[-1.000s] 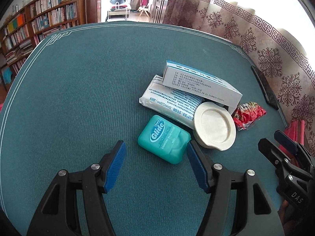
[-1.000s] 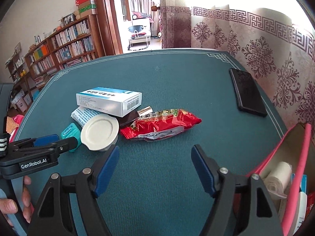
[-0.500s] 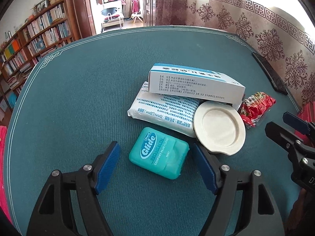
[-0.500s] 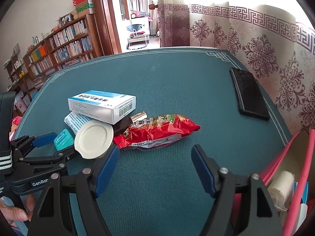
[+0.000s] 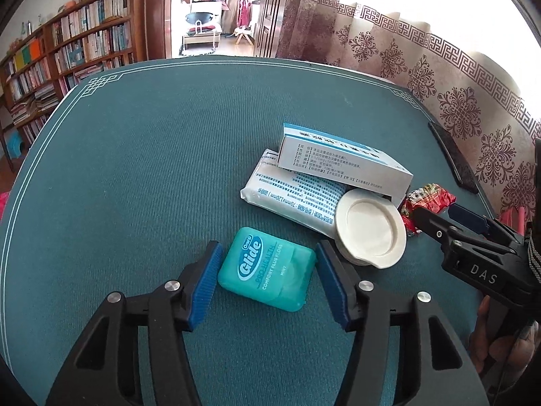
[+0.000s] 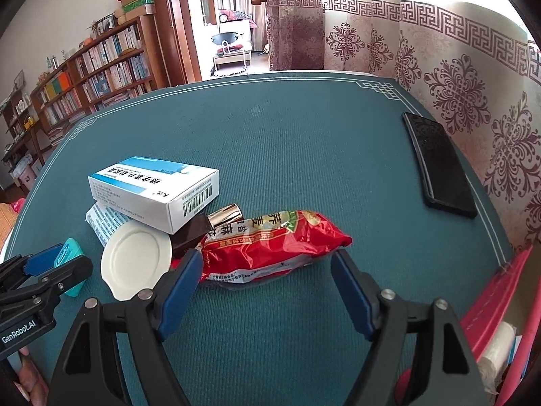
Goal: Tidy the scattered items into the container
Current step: 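Grasp the teal Glide floss case with the left tool while the right tool grasps the red snack packet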
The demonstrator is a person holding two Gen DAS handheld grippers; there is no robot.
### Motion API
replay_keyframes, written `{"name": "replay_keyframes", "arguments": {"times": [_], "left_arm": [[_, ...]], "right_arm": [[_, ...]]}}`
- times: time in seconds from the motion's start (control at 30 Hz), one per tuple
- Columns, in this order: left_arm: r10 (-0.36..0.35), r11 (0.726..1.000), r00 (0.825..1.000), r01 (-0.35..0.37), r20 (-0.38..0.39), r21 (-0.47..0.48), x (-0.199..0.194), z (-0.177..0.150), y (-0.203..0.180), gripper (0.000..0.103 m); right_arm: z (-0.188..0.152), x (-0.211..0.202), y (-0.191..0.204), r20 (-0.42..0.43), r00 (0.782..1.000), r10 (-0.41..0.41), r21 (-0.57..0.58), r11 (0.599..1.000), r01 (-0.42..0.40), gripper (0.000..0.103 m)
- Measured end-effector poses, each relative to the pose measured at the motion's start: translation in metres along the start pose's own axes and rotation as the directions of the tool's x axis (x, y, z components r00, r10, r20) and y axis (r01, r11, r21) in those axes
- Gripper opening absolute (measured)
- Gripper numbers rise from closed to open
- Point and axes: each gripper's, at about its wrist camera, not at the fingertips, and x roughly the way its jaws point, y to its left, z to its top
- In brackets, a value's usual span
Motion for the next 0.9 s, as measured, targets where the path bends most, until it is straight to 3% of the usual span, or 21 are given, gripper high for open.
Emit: {"name": "replay_keyframes", "arguments": {"times": [0.23, 0.4, 0.5, 0.57, 0.7, 0.9], "left_arm": [[-0.018, 1.0, 1.0, 0.017, -0.004, -0.014, -0.001, -0.001, -0.001, 0.06], [-0.023, 0.999, 1.0, 0.023, -0.01, -0.025, 0.0, -0.003, 0.001, 0.06], [-0.026, 0.999, 1.0, 0.026, -0.007, -0.031, -0.001, -0.003, 0.001, 0.06], [-0.029, 0.999, 1.0, 0.029, -0.004, -0.029, -0.004, -0.004, 0.002, 0.06], [-0.038, 0.999, 0.999, 0.038, 0.007, -0.017, -0.008, -0.004, -0.003, 0.06], [-0.057, 0.998, 0.998, 0.057, 0.035, -0.001, -0.021, -0.003, -0.007, 0.06]], "right_arm": [[0.011, 0.016, -0.001, -0.025, 1.0, -0.007, -0.004, 1.0, 0.007, 0.094], [0.008, 0.021, -0.002, -0.035, 0.999, 0.009, 0.017, 1.0, -0.008, 0.093], [0.002, 0.014, 0.002, -0.017, 1.0, 0.026, 0.004, 1.0, -0.026, 0.072], [-0.001, 0.01, 0.005, -0.025, 0.999, 0.048, 0.009, 0.999, -0.048, 0.051], [-0.007, 0.0, 0.003, -0.027, 0.997, 0.077, 0.036, 0.996, -0.076, 0.046], [-0.019, -0.032, 0.004, 0.002, 0.995, 0.101, 0.042, 0.994, -0.1, 0.023]]}}
